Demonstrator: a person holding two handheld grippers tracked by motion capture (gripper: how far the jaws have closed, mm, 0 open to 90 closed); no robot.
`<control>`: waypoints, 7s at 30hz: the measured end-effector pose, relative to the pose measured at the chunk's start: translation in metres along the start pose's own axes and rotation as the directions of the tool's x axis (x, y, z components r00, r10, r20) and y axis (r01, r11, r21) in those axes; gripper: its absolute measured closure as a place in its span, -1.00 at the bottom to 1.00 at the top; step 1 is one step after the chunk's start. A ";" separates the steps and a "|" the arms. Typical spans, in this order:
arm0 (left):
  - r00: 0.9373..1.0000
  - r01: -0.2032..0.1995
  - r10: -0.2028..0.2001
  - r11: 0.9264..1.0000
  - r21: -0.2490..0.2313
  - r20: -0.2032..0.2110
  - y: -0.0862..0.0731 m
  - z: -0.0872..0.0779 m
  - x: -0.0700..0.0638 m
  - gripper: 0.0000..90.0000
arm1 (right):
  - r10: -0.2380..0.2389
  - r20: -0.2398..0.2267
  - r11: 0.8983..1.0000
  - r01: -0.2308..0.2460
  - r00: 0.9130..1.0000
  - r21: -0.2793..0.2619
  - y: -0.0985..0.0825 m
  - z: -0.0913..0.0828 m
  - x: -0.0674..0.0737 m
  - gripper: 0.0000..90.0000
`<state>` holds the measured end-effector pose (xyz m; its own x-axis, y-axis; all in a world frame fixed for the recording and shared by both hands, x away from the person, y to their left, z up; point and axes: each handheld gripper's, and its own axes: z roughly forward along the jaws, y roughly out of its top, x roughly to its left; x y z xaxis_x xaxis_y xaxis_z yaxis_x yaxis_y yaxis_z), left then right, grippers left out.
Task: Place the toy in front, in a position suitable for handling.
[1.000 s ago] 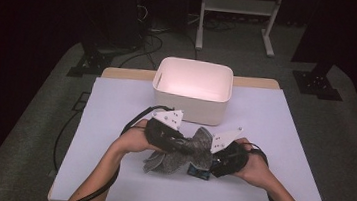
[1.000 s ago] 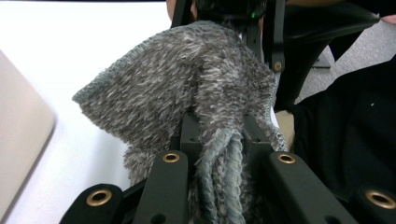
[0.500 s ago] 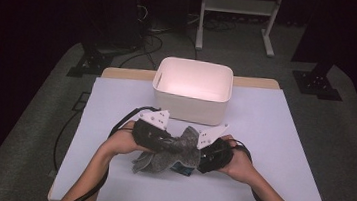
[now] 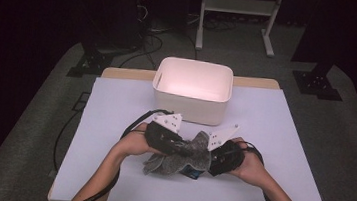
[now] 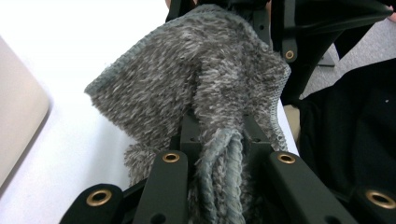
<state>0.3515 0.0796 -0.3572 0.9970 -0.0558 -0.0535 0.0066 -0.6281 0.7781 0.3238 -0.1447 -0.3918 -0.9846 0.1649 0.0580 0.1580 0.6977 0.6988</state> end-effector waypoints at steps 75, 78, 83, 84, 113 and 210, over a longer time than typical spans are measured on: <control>0.999 0.046 -0.041 0.985 0.166 -0.034 -0.030 -0.004 -0.007 0.66 | 0.051 -0.020 0.999 -0.051 0.998 0.016 -0.044 0.023 -0.004 0.18; 0.999 0.037 -0.033 0.985 0.169 -0.028 -0.025 -0.001 -0.007 0.66 | 0.031 -0.001 0.999 -0.031 1.000 0.026 -0.043 0.023 -0.002 0.26; 1.000 0.013 -0.011 0.985 0.170 -0.013 -0.014 0.007 -0.005 0.66 | 0.013 0.000 1.000 -0.013 1.000 0.025 -0.043 0.024 -0.002 0.28; 1.000 0.007 -0.005 0.985 0.171 -0.011 -0.011 0.010 -0.004 0.66 | 0.015 0.001 1.000 -0.015 1.000 0.021 -0.043 0.024 -0.002 0.28; 0.999 -0.027 0.023 0.985 0.171 0.027 -0.002 0.025 -0.001 0.66 | 0.016 -0.019 1.000 -0.016 1.000 0.011 -0.043 0.024 0.002 0.37; 0.999 0.028 -0.029 0.994 0.105 0.012 -0.034 -0.009 -0.004 0.66 | 0.000 -0.021 1.000 0.001 1.000 0.031 -0.040 0.026 0.001 0.37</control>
<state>0.3476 0.1076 -0.3777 0.9954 -0.0469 -0.0840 0.0263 -0.7072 0.7065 0.3183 -0.1546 -0.4381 -0.9860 0.1502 0.0725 0.1593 0.7191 0.6765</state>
